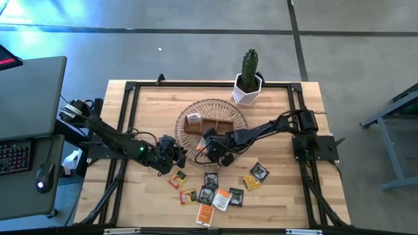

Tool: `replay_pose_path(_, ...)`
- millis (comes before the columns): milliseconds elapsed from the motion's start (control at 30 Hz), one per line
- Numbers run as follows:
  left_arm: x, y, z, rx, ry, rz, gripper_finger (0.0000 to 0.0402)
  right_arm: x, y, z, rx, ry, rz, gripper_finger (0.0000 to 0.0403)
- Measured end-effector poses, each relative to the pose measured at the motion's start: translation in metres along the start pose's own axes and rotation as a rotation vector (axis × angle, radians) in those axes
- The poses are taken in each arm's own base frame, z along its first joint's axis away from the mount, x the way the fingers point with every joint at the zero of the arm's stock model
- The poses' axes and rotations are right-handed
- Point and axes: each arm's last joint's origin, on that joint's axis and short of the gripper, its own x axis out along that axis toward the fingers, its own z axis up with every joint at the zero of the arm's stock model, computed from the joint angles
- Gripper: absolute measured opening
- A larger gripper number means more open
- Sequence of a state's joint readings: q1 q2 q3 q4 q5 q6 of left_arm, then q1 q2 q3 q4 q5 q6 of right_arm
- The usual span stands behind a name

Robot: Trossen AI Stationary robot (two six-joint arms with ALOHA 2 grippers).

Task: Pick & Place Tea
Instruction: Put the orange tea pack into the left section of the wooden organizer

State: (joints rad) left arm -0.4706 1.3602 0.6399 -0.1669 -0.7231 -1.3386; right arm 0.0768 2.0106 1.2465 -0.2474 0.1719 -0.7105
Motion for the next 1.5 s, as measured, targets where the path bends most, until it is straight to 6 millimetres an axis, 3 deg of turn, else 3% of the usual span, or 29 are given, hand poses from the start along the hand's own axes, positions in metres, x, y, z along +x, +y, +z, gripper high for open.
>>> replay_pose_path(167, 0.0, 0.0, 0.0, 0.002, 0.0, 0.0, 0.012, 0.001, -0.003, -0.004, 0.0, 0.008, -0.004, 0.0007)
replay_pose_path(667, 0.0, -0.001, 0.0, -0.01, -0.004, -0.011, 0.012, 0.0, 0.004, 0.004, -0.044, 0.006, -0.021, 0.0003)
replay_pose_path(833, 0.0, -0.002, 0.001, 0.071, -0.031, -0.007, 0.012, -0.002, 0.009, 0.009, -0.06, 0.009, -0.038, 0.0002)
replay_pose_path(1267, 0.019, -0.001, 0.026, 0.044, -0.026, -0.014, 0.012, -0.013, 0.04, 0.033, -0.139, 0.0, -0.063, 0.0001)
replay_pose_path(1500, 0.027, 0.004, 0.034, 0.005, 0.066, -0.027, 0.012, -0.017, 0.051, 0.041, -0.169, 0.025, -0.108, 0.0002)
